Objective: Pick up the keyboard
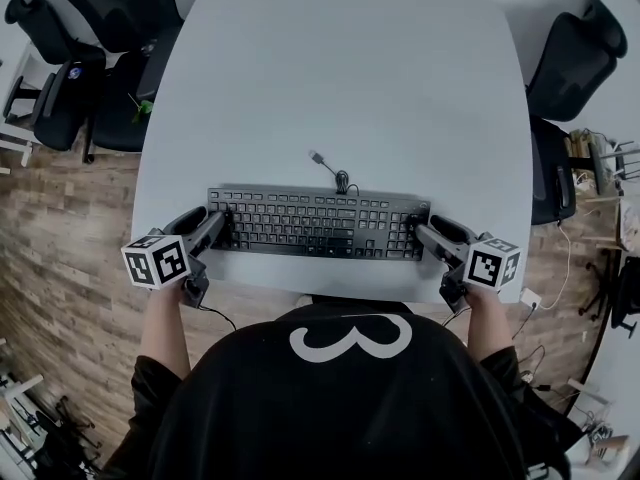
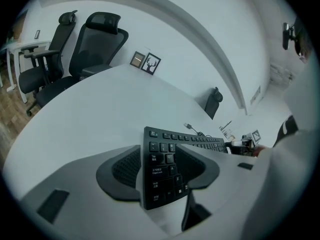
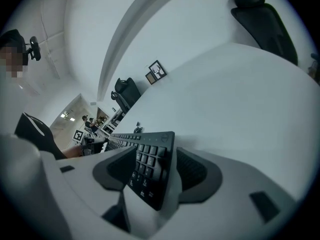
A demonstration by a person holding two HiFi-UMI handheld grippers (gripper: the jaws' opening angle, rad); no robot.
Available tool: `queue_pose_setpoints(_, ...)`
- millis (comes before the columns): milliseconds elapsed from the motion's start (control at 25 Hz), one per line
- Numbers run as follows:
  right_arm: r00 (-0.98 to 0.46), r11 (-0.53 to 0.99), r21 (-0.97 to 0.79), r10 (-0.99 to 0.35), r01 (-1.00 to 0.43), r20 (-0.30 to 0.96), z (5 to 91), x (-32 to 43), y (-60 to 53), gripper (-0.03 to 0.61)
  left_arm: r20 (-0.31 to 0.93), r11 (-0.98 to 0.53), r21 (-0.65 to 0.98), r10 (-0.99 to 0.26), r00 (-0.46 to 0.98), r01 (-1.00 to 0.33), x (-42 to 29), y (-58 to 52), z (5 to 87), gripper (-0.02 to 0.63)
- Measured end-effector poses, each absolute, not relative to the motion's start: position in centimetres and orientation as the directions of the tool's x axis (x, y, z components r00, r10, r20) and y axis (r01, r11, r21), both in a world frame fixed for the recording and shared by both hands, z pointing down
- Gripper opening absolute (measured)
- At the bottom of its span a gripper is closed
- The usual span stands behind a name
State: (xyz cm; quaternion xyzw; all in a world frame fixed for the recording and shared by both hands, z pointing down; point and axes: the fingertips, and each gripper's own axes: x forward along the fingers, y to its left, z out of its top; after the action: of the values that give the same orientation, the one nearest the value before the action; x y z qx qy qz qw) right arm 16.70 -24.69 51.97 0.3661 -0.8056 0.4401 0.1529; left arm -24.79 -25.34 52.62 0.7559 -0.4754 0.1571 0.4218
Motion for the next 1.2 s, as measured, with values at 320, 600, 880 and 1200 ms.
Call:
queue_pose_setpoints(320, -0.710, 0.316, -0.640, -0.394, -0.701, 0.583, 53.8, 15.7, -24.7, 0.241, 0.649, -0.191, 0.529, -0.537, 0.539, -0.827, -24.0, -25.9, 54.0, 0.210)
queue_pose_setpoints(600, -0.716, 0.313, -0.645, -0.353, -0.697, 0.602, 54.5, 14.8, -24.5, 0.241, 0.644, -0.168, 0.564, -0.522, 0.558, -0.808, -23.9, -25.9, 54.8, 0.210)
queue_pose_setpoints(880, -0.699, 0.277, -0.644, -0.353, -0.713, 0.622, 54.9, 14.8, -24.8, 0.206, 0.629, -0.155, 0.595, -0.521, 0.577, -0.789, -23.9, -26.0, 54.9, 0.209)
queue_pose_setpoints(1200, -0.676, 0.268, -0.623, -0.371, -0.735, 0.637, 55.2, 14.9, -24.8, 0.196, 0.624, -0.147, 0.599, -0.530, 0.574, -0.787, -23.8, -26.0, 55.2, 0.209)
